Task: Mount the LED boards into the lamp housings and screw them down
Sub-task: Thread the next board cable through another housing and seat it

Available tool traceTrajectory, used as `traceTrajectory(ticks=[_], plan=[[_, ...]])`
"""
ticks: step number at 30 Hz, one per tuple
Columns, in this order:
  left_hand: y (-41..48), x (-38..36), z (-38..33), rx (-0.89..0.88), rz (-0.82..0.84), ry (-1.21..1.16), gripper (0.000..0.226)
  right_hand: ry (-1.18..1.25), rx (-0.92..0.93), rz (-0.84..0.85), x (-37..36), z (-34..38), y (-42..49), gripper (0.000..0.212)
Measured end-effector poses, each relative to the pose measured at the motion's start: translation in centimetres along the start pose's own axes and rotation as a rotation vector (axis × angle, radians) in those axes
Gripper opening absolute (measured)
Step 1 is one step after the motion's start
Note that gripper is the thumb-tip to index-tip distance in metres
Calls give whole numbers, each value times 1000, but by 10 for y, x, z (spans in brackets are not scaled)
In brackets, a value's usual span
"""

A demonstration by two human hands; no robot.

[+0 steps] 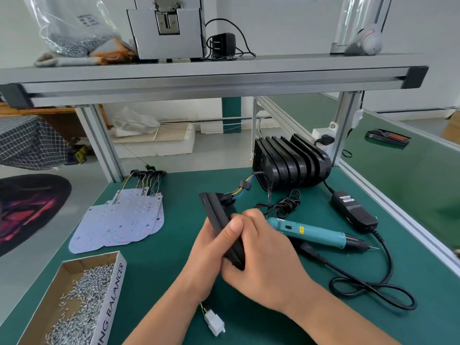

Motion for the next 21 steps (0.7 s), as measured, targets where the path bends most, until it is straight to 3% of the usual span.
traceTrajectory(ticks=[3,5,8,10,12,14,21], plan=[[1,3,-2,84,-43,-150,78,200,50,188,11,-11,4,69],[1,8,-6,162,-64,-213,79,366,56,191,19,-21,5,63],[-1,16,-13,265,-32,-222,66,198,13,-230,27,-32,10,42],[-3,19,-16,312,-1,-184,67,45,-54,-371,32,-42,16,46],[-4,22,-18,347,12,-151,70,-32,-68,-318,35,-55,21,47],[-4,25,-18,375,40,-138,68,-83,-42,-200,33,-65,21,34],[-7,26,-26,352,45,-207,75,46,39,76,30,-70,20,8]])
Point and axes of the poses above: each hand's wrist, its own y-axis towards the middle knuckle, its own x-axis out of the back of the hand, z = x × y, the point moved 1 cm from there along y, towards the middle knuckle, and after that the axes turned 2 degrees about -y, right-handed, at the moved point
